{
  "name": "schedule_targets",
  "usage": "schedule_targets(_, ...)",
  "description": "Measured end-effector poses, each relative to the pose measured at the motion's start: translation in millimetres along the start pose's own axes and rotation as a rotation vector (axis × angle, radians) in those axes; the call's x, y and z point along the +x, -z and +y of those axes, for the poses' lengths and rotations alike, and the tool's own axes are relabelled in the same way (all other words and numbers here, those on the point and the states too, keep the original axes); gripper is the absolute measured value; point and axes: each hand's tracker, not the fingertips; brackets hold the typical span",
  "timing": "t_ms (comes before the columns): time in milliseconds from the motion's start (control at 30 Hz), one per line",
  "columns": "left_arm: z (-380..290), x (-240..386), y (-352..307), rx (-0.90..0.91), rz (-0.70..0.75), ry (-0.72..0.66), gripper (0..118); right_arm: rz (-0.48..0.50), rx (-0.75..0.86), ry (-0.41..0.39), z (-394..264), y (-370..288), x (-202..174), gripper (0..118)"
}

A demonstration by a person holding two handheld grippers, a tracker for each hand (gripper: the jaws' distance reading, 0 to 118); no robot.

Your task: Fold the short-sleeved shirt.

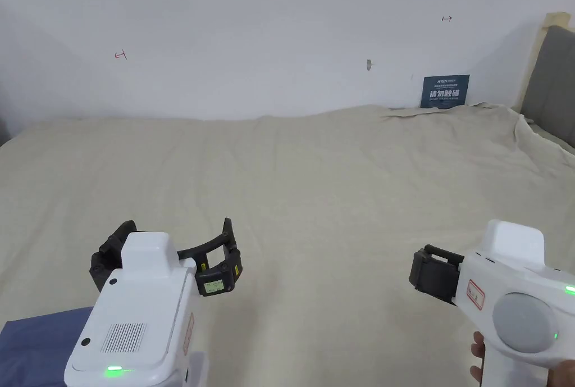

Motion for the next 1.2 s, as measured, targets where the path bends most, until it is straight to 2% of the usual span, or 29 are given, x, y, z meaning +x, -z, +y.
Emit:
schedule_targets(133,1,0,0,0.001,0.0,0.002,118,0.006,0.058,-0.03,-4,-2,1,106)
schedule_targets(267,0,-1,0,0.003,0.003,0.001,118,0.085,0.185,-0.09,-9,-11,2,106)
schedule_targets(467,-1,-1,0,0.0,0.001,0.002,118,0.088,0.425,-0.093,-21,-28,-4,106)
schedule_targets(533,-2,0,0,-0.001,0.002,0.0,118,0.102,0.494,-0.129,-22,-29,-3,106)
schedule_targets(633,-2,0,-1,0.002,0.001,-0.001,118,0.069,0.558,-0.186,-24,-36,-10,106)
schedule_targets(733,-1,0,-1,0.006,0.001,0.0,118,0.073,0.64,-0.213,-28,-40,-14,106)
schedule_targets(1200,2,1,-3,0.016,0.005,-0.003,118,0.07,0.659,-0.197,-22,-33,-2,106)
